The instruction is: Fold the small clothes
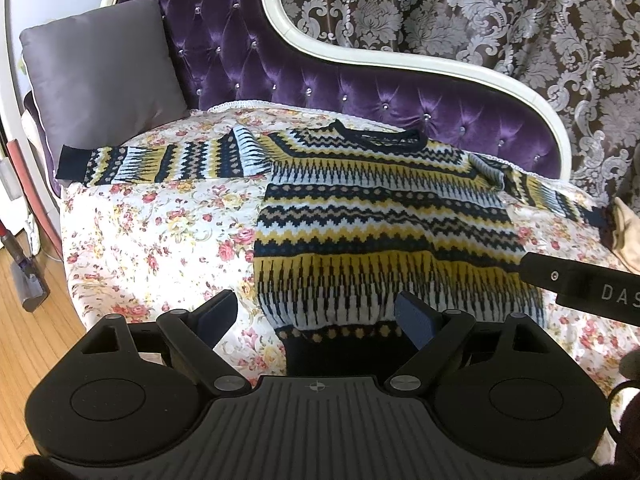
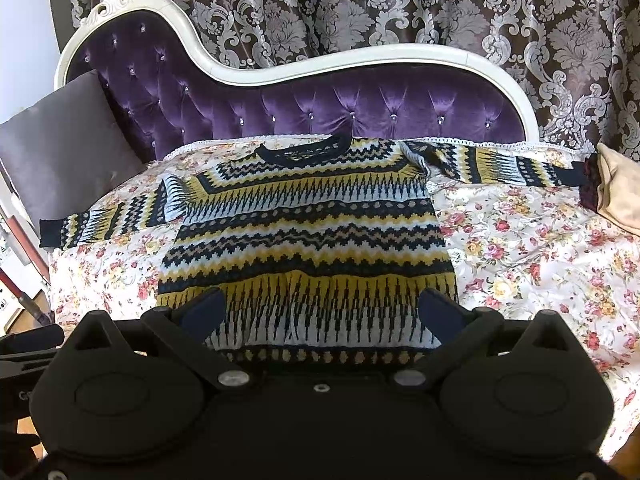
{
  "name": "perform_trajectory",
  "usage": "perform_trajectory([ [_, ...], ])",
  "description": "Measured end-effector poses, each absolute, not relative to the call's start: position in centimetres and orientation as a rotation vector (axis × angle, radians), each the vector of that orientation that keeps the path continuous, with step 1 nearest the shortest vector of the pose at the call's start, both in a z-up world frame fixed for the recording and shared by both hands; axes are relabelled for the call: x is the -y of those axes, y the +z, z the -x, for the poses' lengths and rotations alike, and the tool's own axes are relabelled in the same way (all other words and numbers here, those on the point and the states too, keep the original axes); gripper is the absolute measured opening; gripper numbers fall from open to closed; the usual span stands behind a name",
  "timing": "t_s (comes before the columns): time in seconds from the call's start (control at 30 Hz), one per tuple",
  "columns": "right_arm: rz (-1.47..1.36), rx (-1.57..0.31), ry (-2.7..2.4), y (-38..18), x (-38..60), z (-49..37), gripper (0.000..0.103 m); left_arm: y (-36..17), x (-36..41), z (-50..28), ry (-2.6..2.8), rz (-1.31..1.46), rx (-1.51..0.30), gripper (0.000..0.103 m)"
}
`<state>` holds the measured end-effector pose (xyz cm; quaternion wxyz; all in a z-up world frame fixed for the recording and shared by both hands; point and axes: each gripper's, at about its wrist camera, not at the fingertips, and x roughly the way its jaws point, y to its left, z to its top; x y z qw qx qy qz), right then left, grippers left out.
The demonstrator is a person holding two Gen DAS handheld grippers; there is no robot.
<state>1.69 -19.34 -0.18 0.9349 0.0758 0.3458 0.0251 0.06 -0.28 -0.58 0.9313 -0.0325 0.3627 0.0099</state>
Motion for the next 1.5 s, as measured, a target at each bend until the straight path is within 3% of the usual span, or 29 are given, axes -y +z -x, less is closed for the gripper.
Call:
perform_trajectory([
  [0.37, -0.186, -0.782, 0.061, -2.2, 19.6, -4.2, 0.102, -2.2, -1.1, -2.4, 0.000, 0.118, -0.774, 0.078],
  [0.43, -0.190, -0.807, 0.062, -3.0, 19.5, -5.1, 0.102, -2.6, -1.6, -2.9, 0.003, 0.130, -0.781, 0.071],
  [0.67, -0.175, -0.887, 0.071, -5.6, 18.9, -8.3, 0.102, -3.2, -4.2, -4.6, 0.075, 0.158, -0.708, 0.070],
  [1.2, -0.100, -0.822, 0.040, -7.3, 18.2, -15.6, 0.102, -3.9, -9.8, -11.4, 0.200, 0.163, -0.741, 0.070],
  [1.5, -0.096, -0.828, 0.028, -9.1, 18.4, -17.7, 0.102, -4.8, -14.6, -14.1, 0.342, 0.195, -0.670, 0.070],
])
